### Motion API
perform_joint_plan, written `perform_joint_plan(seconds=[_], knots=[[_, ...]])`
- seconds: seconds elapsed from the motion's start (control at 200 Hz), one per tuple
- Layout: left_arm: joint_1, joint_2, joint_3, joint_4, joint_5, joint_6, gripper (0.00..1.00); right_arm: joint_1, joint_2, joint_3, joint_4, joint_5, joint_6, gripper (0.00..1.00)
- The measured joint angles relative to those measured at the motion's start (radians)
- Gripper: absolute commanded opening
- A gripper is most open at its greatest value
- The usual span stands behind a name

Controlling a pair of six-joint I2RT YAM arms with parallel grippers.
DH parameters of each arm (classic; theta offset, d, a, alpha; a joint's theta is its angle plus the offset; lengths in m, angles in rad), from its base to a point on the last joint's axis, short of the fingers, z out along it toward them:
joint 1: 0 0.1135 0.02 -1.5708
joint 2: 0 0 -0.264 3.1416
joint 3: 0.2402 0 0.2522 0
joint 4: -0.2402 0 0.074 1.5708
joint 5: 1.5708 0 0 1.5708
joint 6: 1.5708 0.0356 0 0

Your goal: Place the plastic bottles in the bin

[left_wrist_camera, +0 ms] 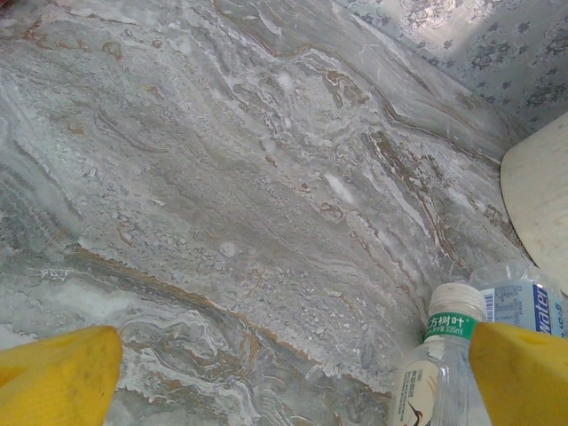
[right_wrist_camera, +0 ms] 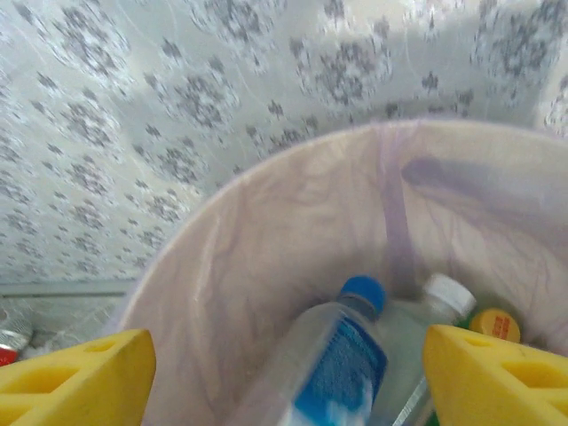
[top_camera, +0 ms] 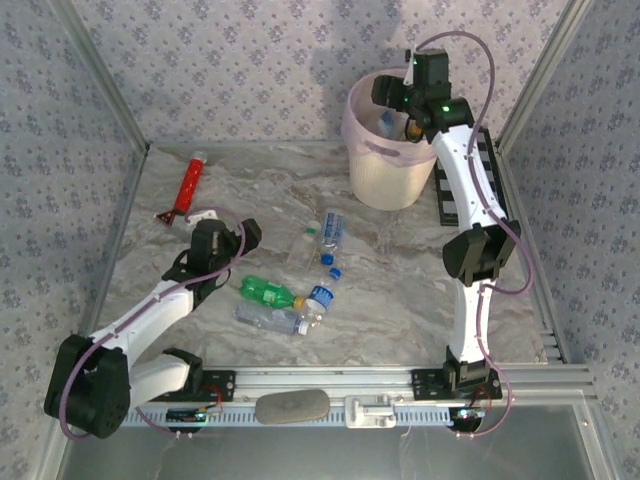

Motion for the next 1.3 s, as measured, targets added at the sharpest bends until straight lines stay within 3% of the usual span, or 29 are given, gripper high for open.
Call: perform_joint_plan(seconds=[0.21, 0.565, 0.765, 1.094, 1.299], knots=[[0.0, 0.016, 0.001, 0.001, 0.011, 0.0, 1.0, 0.005, -0.089, -0.1, 0.029, -0.007, -0.005, 0.82], [-0.003, 0.109, 0.059, 0.002, 0.062, 0.0, 1.0, 0.14, -0.513, -0.739, 0.277, 0.0, -0.034, 0.85], [-0.041, 0.18, 0.114, 0.0, 0.081, 0.01, 1.0, 0.212, -0.679, -1.029, 0.397, 0.027, -0.023, 0.88], [-0.12, 0.271, 0.223, -0.026, 0.101, 0.073, 0.97, 0.272, -0.775, -1.461, 0.578, 0.11, 0.126, 0.89], [-0.168, 0.344, 0.299, -0.11, 0.139, 0.15, 0.96, 0.307, -0.775, -1.593, 0.645, 0.186, 0.254, 0.92]])
